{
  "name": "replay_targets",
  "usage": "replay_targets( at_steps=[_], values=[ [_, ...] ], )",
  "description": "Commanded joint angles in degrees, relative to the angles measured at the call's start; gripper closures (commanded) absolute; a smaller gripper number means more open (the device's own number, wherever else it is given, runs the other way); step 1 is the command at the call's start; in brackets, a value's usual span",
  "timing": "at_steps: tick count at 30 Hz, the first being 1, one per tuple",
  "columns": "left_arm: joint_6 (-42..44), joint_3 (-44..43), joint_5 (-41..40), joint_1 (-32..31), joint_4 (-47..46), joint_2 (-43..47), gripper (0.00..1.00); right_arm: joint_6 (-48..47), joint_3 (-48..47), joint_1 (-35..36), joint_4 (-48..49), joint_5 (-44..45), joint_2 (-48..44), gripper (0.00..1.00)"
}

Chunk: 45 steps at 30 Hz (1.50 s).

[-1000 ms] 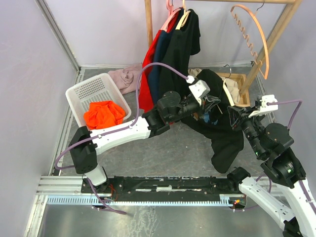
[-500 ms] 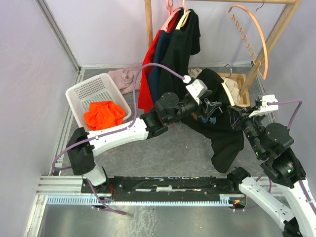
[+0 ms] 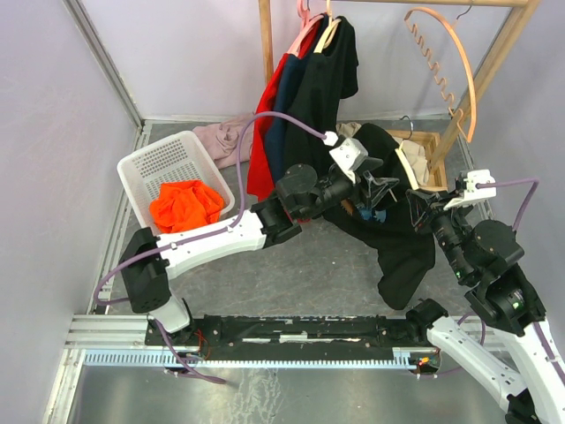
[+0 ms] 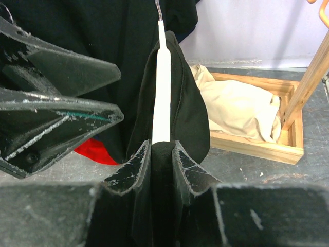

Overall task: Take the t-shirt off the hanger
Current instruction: Remove the T-shirt from the clothesline.

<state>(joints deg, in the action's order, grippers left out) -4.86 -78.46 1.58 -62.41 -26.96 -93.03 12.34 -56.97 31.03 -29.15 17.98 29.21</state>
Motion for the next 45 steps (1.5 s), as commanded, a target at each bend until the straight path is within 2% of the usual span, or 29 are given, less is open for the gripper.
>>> replay_targets(
  at_steps=[1, 10, 14, 25, 30, 35, 37, 45],
  values=[
    [1.8, -5.9, 0.0, 1.0, -4.5, -1.6, 0.38, -0.3, -0.7, 0.2, 6.5, -0.7, -0.7, 0.99],
    [3.7, -14.9, 8.4, 3.8, -5.3, -8.6, 0.41, -0.2, -0.8, 0.1, 6.5, -2.5, -0.2, 0.99],
    [3.7, -17.3, 9.8, 4.0, -4.5, -10.3, 0.46, -0.1, -0.5, 0.1, 6.7, -3.0, 0.1, 0.99],
    [2.2, -18.5, 13.7, 4.0, -6.7, -11.4, 0.62, 0.0, 0.0, 0.2, 6.9, -3.3, 1.1, 0.99],
    [1.2, -17.1, 15.2, 4.0, -8.3, -10.6, 0.65, 0.3, 0.3, 0.2, 7.1, -3.4, 1.3, 0.99],
    [-0.1, -12.4, 16.3, 4.0, -12.5, -8.4, 0.64, 0.4, 0.6, 0.1, 7.2, -3.1, 1.1, 0.99],
    [-0.1, -11.1, 15.9, 4.0, -13.9, -7.7, 0.6, 0.4, 0.6, 0.1, 7.1, -3.1, 1.2, 0.99],
    [2.1, -13.7, 15.0, 4.0, -12.3, -8.4, 0.47, 0.5, 0.7, 0.1, 7.1, -3.7, 1.4, 0.99]
  ],
)
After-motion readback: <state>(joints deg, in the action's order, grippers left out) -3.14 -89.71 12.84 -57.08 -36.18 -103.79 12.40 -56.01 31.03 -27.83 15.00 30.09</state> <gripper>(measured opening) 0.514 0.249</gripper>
